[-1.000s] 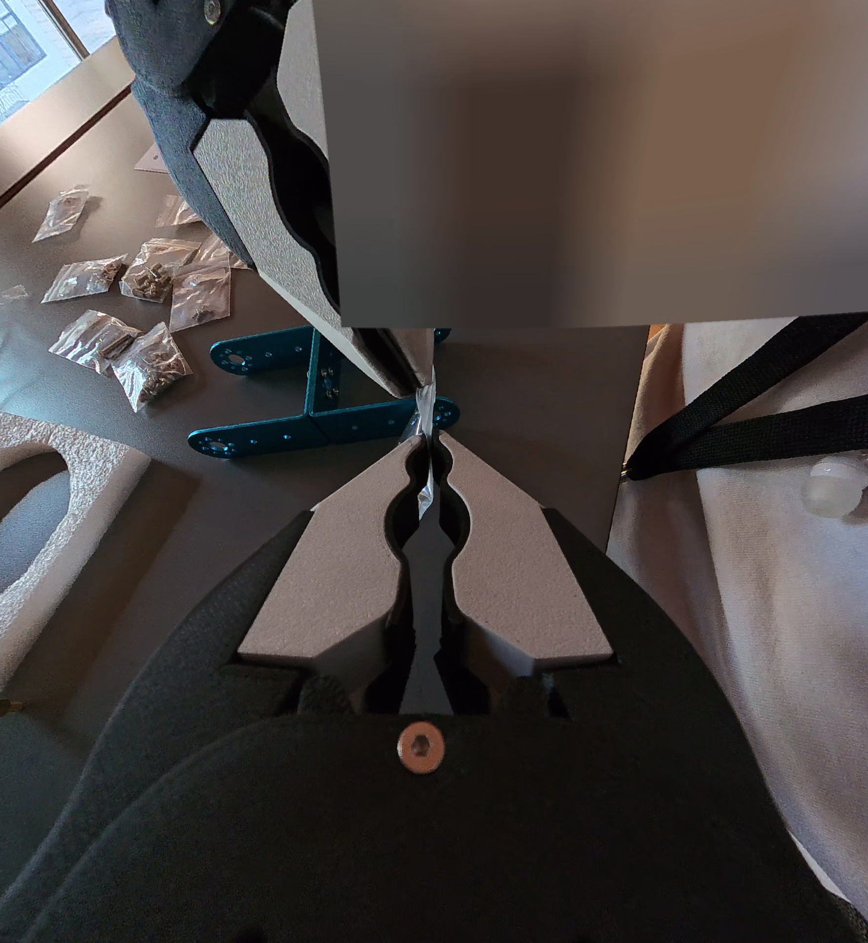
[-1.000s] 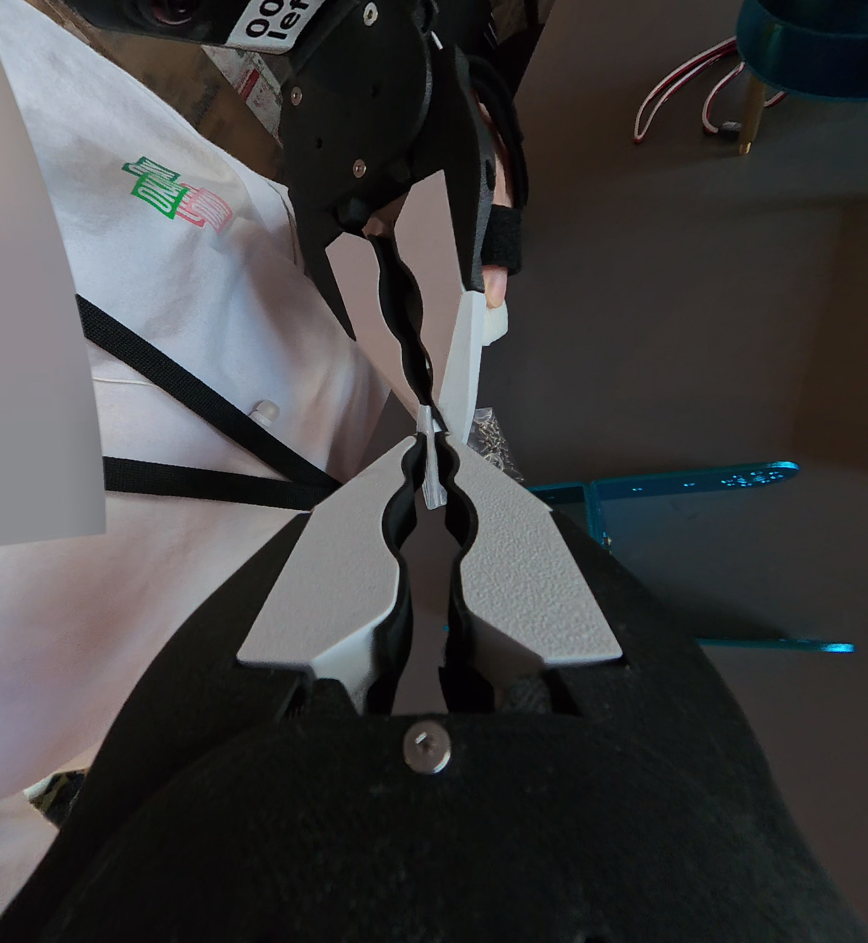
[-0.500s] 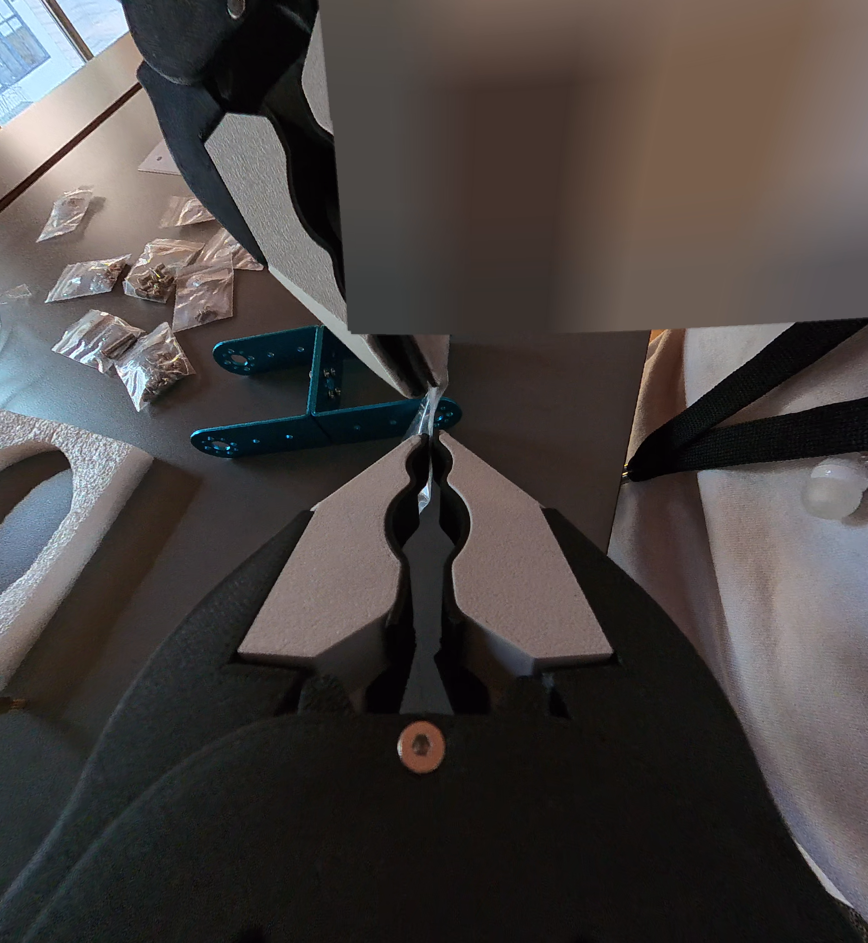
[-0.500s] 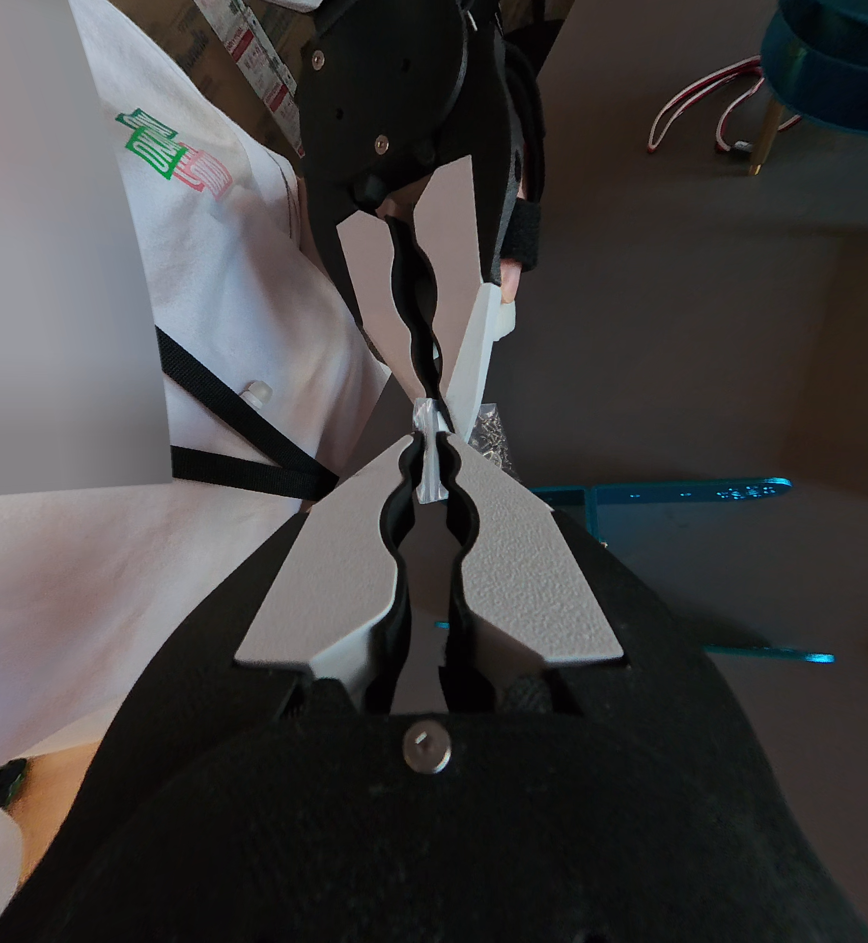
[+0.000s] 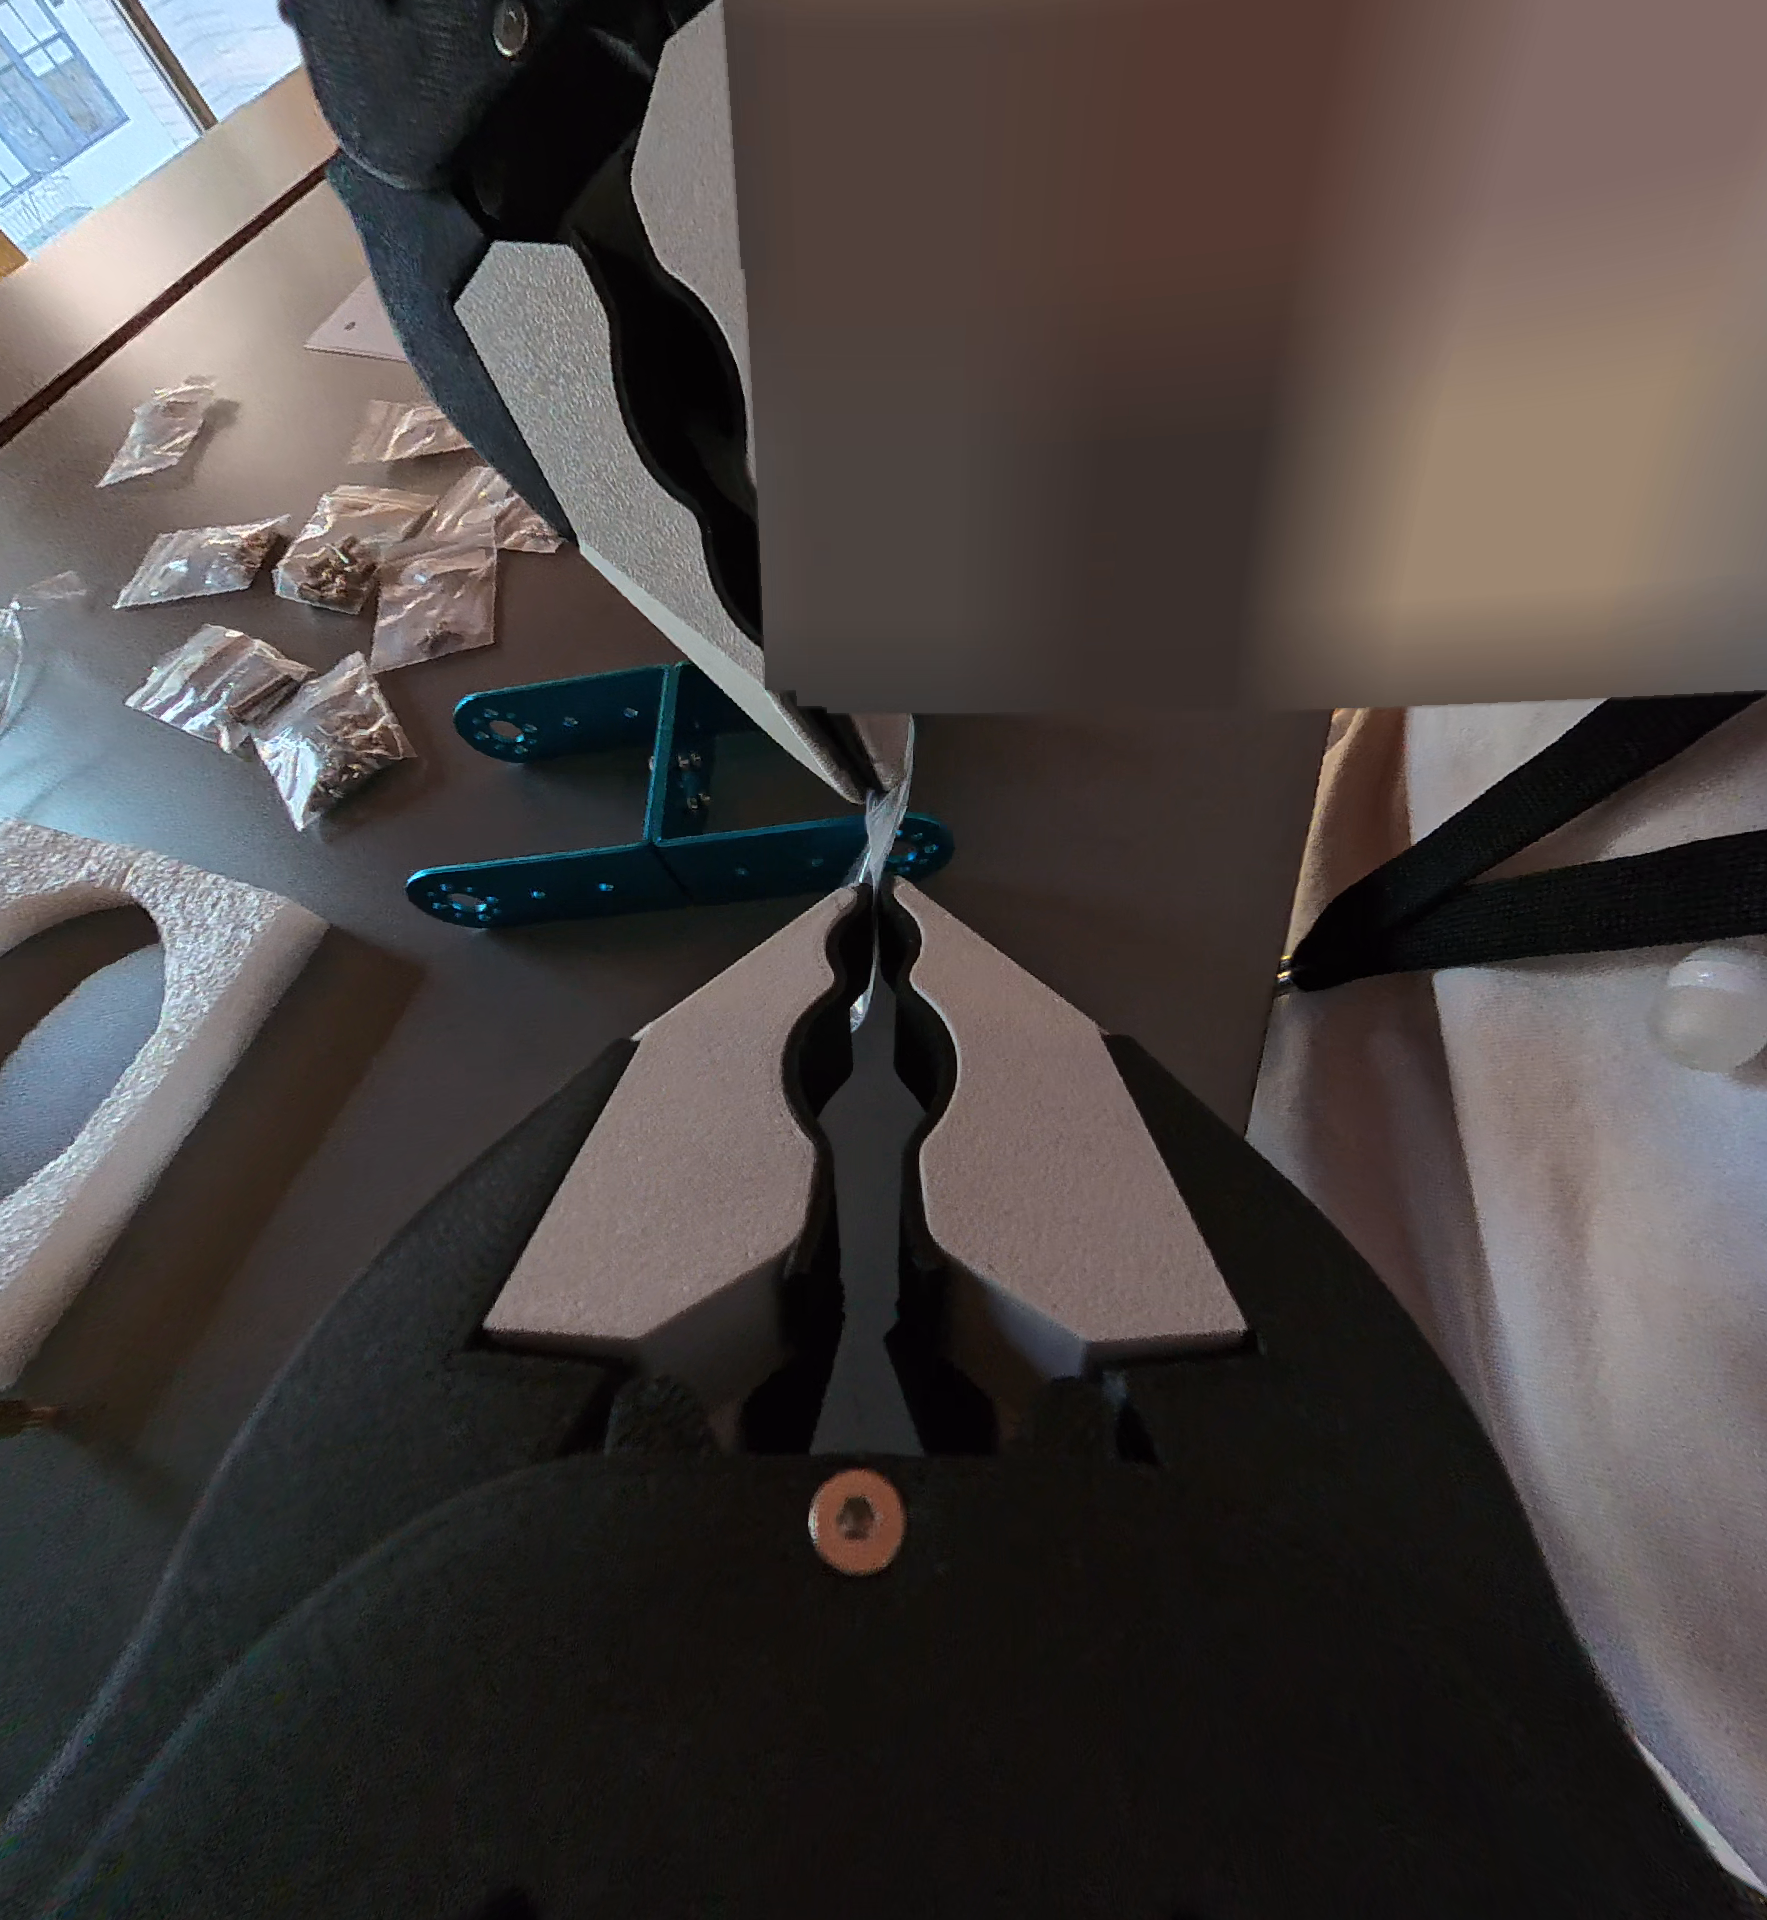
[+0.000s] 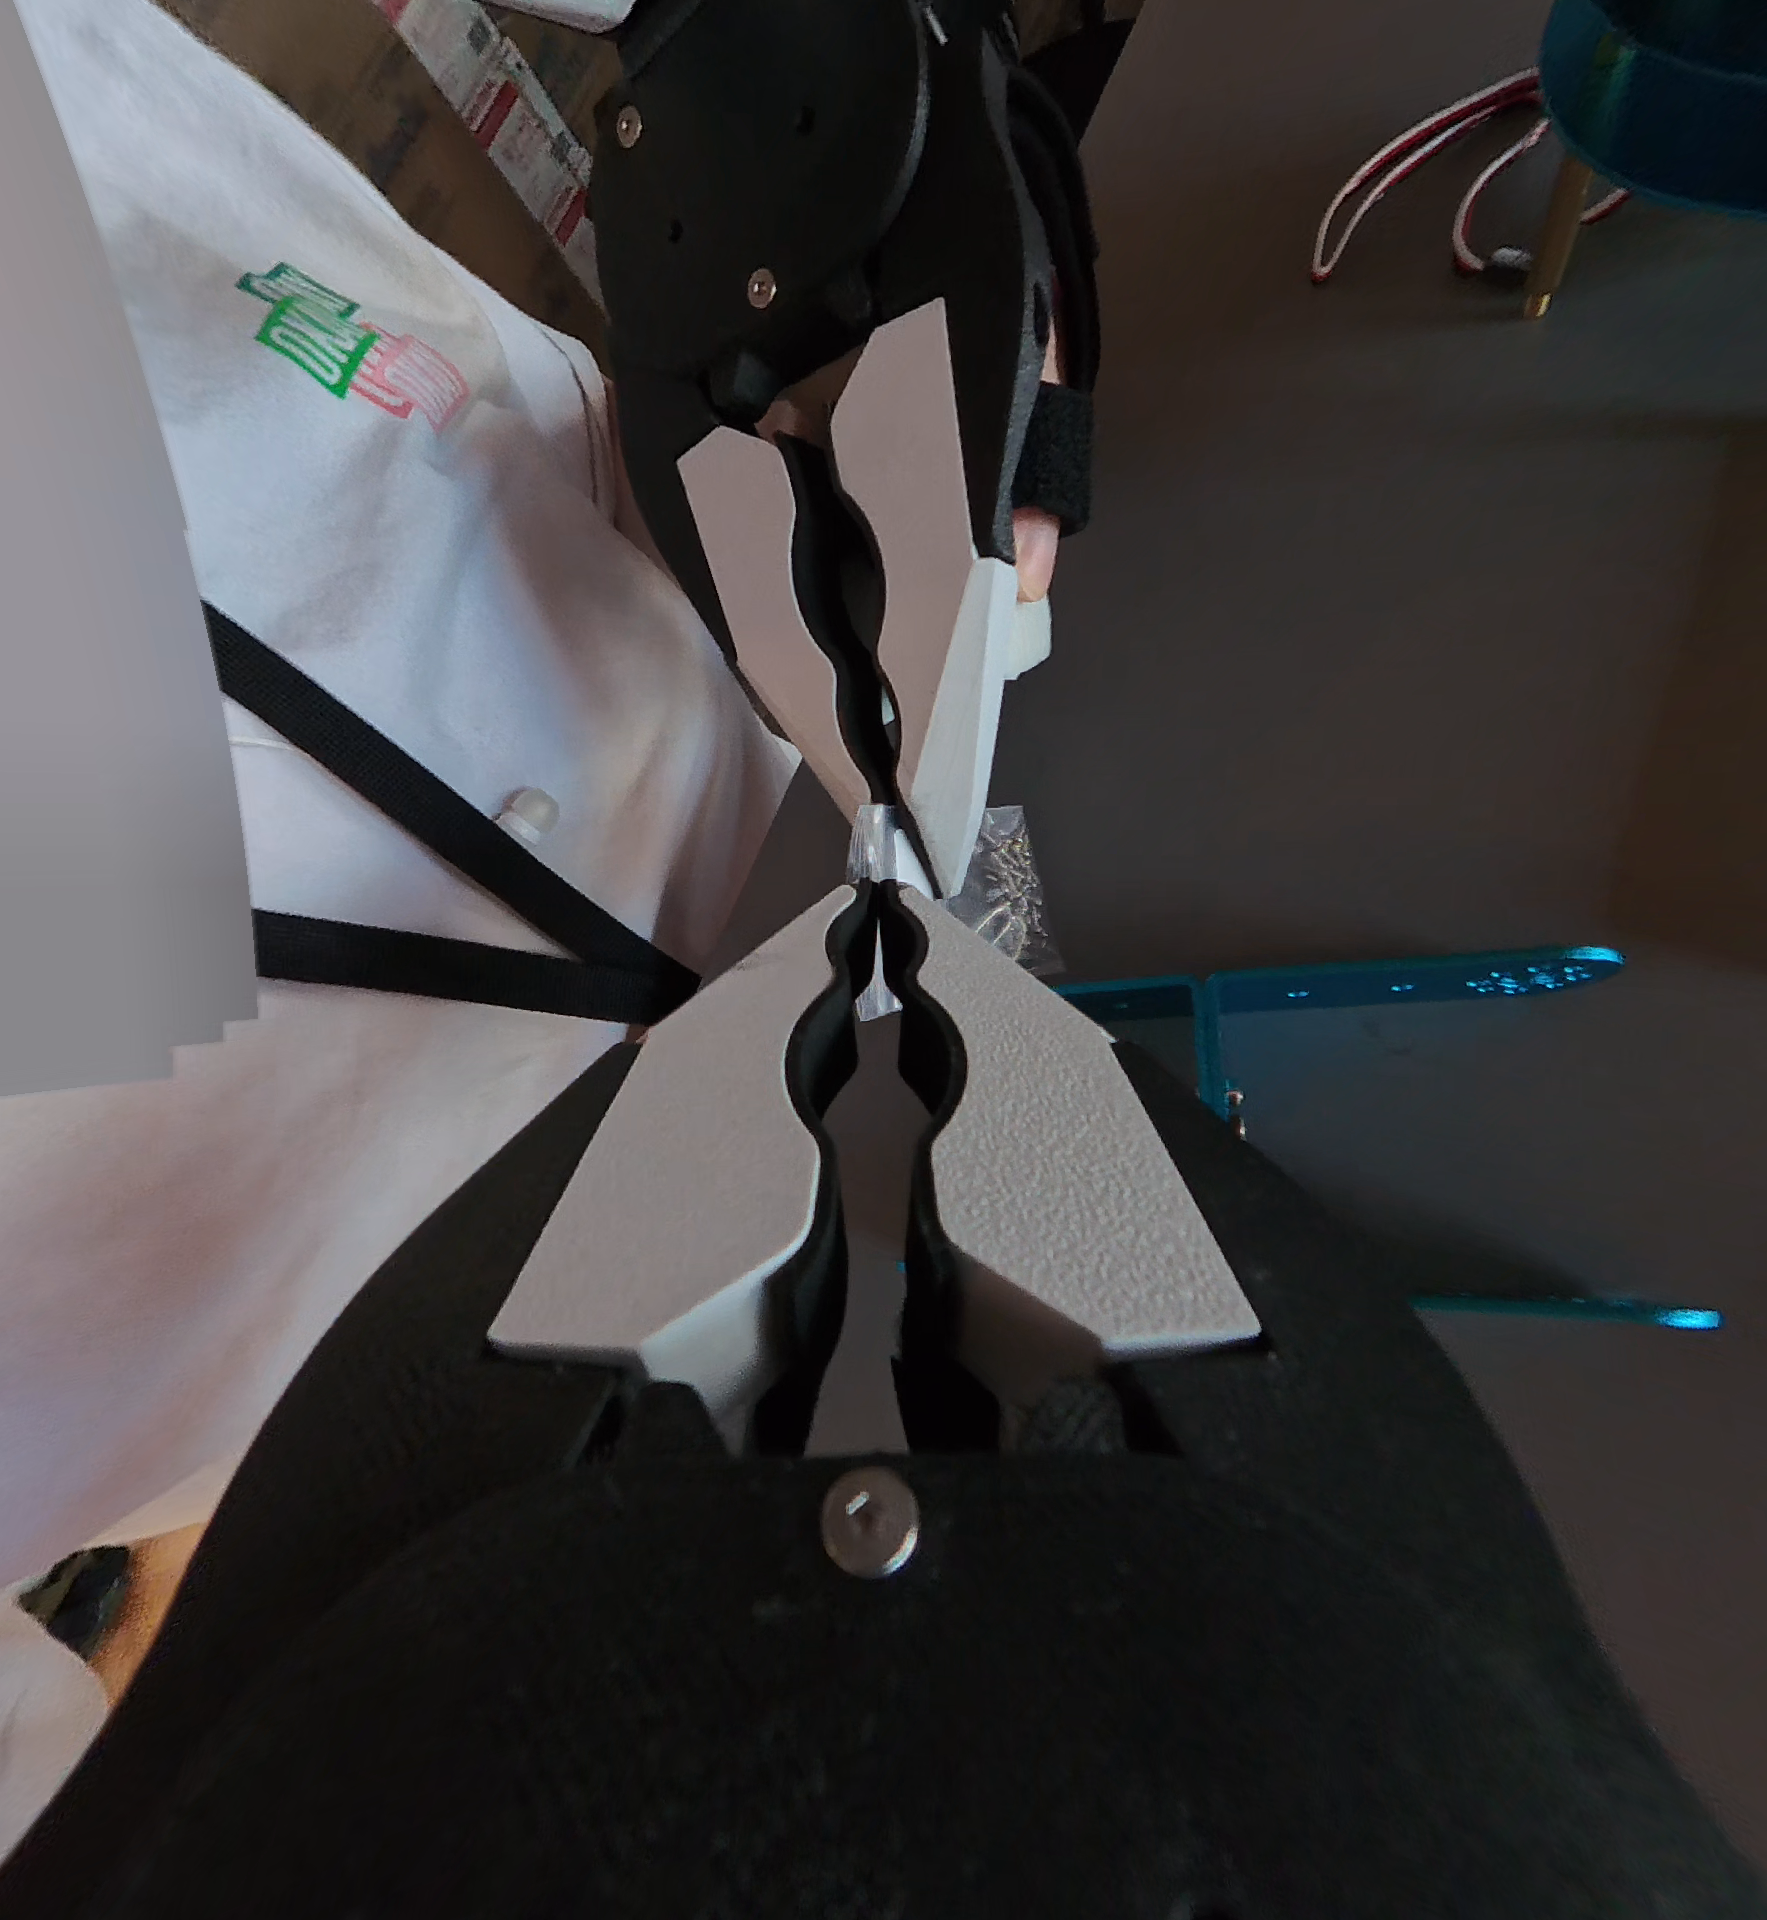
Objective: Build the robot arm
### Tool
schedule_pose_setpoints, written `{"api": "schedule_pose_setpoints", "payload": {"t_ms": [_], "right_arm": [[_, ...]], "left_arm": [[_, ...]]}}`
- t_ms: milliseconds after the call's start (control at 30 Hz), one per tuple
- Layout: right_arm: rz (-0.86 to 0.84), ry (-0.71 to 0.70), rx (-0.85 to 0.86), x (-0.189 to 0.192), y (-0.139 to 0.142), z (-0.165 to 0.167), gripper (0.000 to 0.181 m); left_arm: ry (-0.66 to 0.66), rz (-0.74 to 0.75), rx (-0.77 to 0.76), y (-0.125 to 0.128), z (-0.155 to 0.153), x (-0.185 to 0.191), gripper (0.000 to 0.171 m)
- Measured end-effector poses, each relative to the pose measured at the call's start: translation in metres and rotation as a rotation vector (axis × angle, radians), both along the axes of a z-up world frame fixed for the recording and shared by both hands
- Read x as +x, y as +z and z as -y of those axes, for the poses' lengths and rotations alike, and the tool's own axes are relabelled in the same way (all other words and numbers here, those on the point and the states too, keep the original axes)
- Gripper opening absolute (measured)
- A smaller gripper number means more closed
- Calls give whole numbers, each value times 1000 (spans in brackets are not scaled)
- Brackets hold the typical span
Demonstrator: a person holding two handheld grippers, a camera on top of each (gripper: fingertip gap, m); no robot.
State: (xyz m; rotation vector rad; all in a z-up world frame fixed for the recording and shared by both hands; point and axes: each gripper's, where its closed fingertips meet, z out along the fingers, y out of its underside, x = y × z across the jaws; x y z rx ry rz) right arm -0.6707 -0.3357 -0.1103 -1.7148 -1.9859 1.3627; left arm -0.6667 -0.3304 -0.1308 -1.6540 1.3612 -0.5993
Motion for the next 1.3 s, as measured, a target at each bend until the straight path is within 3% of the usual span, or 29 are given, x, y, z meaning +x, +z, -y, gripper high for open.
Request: {"api": "schedule_pose_setpoints", "payload": {"t_ms": [67,167,233,367,433,500,667,833,1033,1167,1300], "right_arm": [[12,-43,-8,-2,-1,-6,0],[12,-115,-35,-6,0,-16,0],[-9,-183,-71,-12,5,-22,0],[-45,-387,-141,-28,12,-40,0],[-46,-420,-154,-36,10,-38,0],[-53,-431,-135,-43,8,-33,0],[-114,-430,-132,-59,15,-22,0],[-132,-421,-98,-64,13,-17,0],[-141,-413,-311,-66,16,-10,0],[-174,-381,-439,-65,29,-4,0],[-183,-380,-469,-64,31,-4,0]], "left_arm": [[35,13,3,2,-6,-3,2],[141,90,6,15,-19,-18,22],[239,183,-46,28,-25,-35,15],[265,380,-338,43,-3,-47,1],[267,527,-492,51,-1,-42,0],[324,670,-588,53,-11,-44,21],[420,780,-698,40,-21,-54,25],[395,865,-770,38,-16,-57,16],[351,896,-727,42,-11,-57,12],[252,983,-771,52,-4,-58,9],[231,998,-753,54,-3,-57,7]]}}
